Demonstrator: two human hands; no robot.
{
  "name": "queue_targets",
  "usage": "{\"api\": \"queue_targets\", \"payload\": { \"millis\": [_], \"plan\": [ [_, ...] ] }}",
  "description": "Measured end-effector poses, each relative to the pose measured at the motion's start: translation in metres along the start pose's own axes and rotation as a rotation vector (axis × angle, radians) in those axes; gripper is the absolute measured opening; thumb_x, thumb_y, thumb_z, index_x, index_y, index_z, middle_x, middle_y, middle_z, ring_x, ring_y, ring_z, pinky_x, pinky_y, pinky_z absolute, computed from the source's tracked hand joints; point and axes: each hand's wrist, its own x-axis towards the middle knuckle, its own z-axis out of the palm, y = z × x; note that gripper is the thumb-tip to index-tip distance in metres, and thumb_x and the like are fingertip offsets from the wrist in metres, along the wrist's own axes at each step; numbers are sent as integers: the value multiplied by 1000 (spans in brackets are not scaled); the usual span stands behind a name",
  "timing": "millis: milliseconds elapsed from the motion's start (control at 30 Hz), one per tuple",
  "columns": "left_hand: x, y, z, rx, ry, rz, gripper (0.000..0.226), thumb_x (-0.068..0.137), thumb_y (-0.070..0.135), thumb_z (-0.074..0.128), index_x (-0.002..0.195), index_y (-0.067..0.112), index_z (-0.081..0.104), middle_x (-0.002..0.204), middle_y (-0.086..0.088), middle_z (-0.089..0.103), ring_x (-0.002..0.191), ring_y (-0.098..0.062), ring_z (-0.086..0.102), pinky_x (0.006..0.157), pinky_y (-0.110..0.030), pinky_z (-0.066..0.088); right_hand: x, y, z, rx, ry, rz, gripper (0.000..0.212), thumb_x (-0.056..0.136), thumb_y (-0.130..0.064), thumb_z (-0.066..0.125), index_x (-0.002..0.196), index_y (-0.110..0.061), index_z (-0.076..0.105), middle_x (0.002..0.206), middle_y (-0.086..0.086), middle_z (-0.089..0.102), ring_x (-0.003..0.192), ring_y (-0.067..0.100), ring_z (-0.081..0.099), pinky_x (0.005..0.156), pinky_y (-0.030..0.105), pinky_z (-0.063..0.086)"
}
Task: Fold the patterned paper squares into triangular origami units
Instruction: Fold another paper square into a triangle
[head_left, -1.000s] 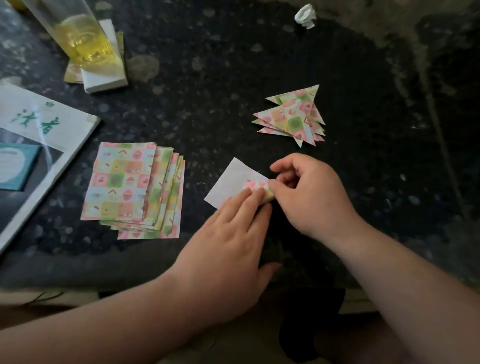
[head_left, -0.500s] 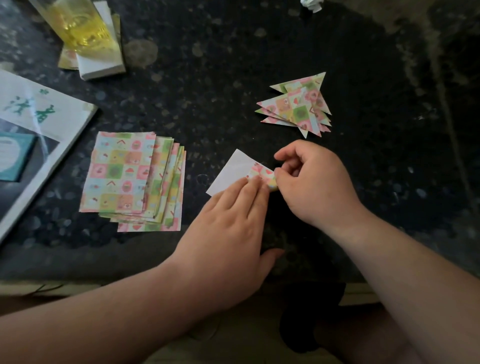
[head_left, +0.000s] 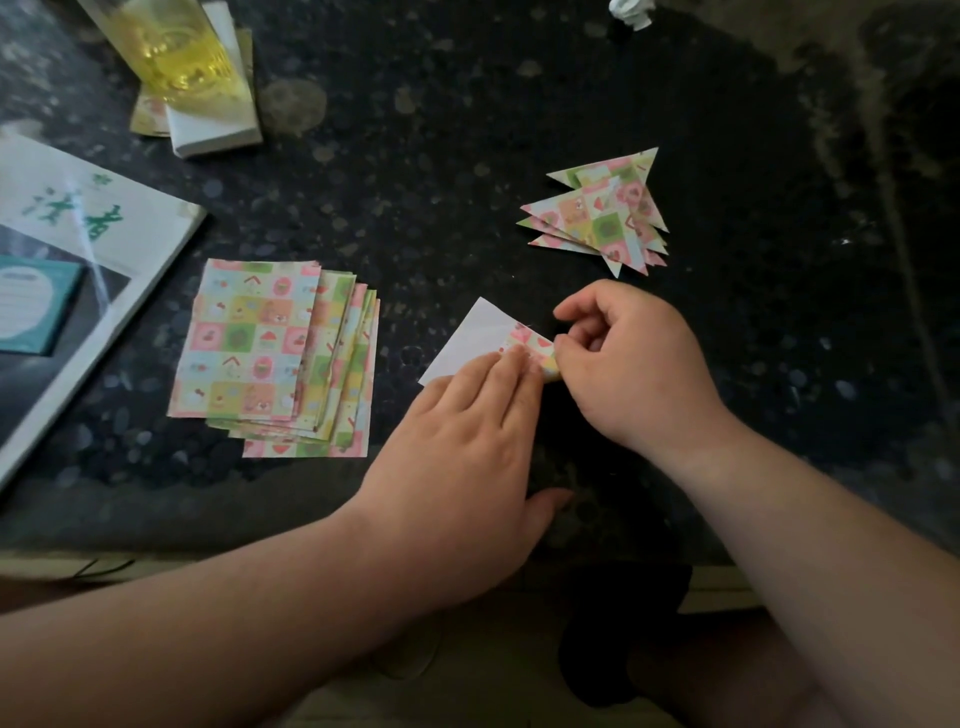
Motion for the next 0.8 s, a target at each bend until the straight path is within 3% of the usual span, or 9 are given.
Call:
{"api": "queue_targets", "payload": {
  "millis": [467,800],
  "plan": [
    [6,-1,0,-23,3,-27,89,90,68,44,156,8,35,162,-12,35,145,-29,37,114,-49,36,0,-1,1,-20,-4,-5,17,91,-18,69,104,-29,68,75,-10,63,69,6,61,68,27,54],
    [6,1,1,-30,-3,-41,91,90,69,42,158,10,31,165,-10,29,146,-27,33,112,-50,34,0,-2,0,-24,-6,-9,18,93,-17,68,107,-28,68,75,-10,63,70,5,61,70,25,53]
  ]
}}
